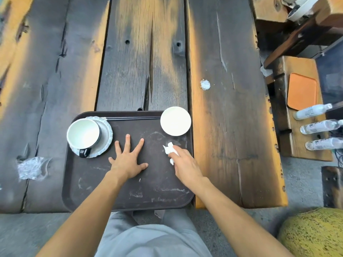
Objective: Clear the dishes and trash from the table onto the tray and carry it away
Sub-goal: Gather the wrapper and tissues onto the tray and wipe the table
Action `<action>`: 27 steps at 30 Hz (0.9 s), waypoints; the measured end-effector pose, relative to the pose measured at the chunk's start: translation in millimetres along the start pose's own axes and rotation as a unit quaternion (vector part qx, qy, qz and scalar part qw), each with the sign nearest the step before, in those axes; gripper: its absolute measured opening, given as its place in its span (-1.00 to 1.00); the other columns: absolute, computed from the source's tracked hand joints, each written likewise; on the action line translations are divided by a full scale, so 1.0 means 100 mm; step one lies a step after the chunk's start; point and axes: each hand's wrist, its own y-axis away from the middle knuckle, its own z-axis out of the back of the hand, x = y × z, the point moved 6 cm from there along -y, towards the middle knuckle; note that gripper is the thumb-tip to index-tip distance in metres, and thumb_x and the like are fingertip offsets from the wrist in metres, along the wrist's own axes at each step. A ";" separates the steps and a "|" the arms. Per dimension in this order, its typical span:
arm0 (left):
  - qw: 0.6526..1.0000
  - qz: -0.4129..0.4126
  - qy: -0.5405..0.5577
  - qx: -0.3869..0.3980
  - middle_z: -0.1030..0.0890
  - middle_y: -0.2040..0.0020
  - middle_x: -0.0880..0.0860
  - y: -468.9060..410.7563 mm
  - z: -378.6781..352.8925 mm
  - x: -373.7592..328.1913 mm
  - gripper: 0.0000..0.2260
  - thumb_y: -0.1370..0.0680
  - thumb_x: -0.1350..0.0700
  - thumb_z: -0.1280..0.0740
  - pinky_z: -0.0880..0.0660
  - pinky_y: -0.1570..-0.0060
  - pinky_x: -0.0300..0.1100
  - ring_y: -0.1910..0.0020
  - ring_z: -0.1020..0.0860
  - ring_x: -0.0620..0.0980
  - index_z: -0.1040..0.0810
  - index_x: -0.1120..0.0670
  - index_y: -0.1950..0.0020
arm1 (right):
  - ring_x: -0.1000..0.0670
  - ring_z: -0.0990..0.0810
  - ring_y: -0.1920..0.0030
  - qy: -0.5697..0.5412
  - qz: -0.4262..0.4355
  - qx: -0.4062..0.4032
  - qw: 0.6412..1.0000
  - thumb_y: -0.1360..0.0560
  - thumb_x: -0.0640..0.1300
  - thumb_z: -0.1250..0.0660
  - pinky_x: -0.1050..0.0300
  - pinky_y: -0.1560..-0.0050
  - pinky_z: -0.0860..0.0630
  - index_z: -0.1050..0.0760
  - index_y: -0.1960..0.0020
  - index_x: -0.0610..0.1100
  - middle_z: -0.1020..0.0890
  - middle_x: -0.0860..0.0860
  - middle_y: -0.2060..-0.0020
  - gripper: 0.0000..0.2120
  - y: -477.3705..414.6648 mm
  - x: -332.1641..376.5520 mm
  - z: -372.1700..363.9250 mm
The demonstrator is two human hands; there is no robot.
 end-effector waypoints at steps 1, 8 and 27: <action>1.000 0.000 -0.002 -0.001 0.42 -0.57 -0.12 0.03 -0.03 0.02 -0.18 -0.49 -0.30 -0.31 -0.14 -0.36 0.45 -0.56 0.31 0.23 0.25 -0.43 -0.51 | -0.16 -0.42 -0.25 0.019 0.007 0.001 1.000 -0.48 -0.38 -0.32 -0.04 0.01 -0.57 -0.45 -0.29 -0.16 -0.36 -0.07 -0.41 -0.60 0.03 0.01 -0.02; 1.000 -0.014 -0.023 0.002 0.40 -0.58 -0.06 0.19 -0.13 0.10 -0.23 -0.56 -0.20 -0.27 -0.13 -0.40 0.41 -0.57 0.31 0.23 0.23 -0.36 -0.55 | -0.26 -0.05 -0.53 0.070 -0.016 0.016 0.997 -0.52 -0.30 -0.32 -0.15 -0.39 -0.36 -0.39 -0.41 -0.05 -0.11 -0.11 -0.56 -0.51 0.08 0.01 -0.05; 0.995 -0.099 0.013 0.021 0.09 -0.65 0.00 0.37 0.02 0.37 -0.38 -0.62 -0.10 -0.23 -0.26 -0.45 0.12 -0.61 0.07 0.11 -0.04 -0.13 -0.63 | -0.30 0.26 -0.54 0.069 -0.141 0.086 0.984 -0.56 -0.02 -0.30 -0.23 -0.43 -0.22 -0.30 -0.47 0.05 0.13 -0.17 -0.59 -0.51 0.17 0.21 0.02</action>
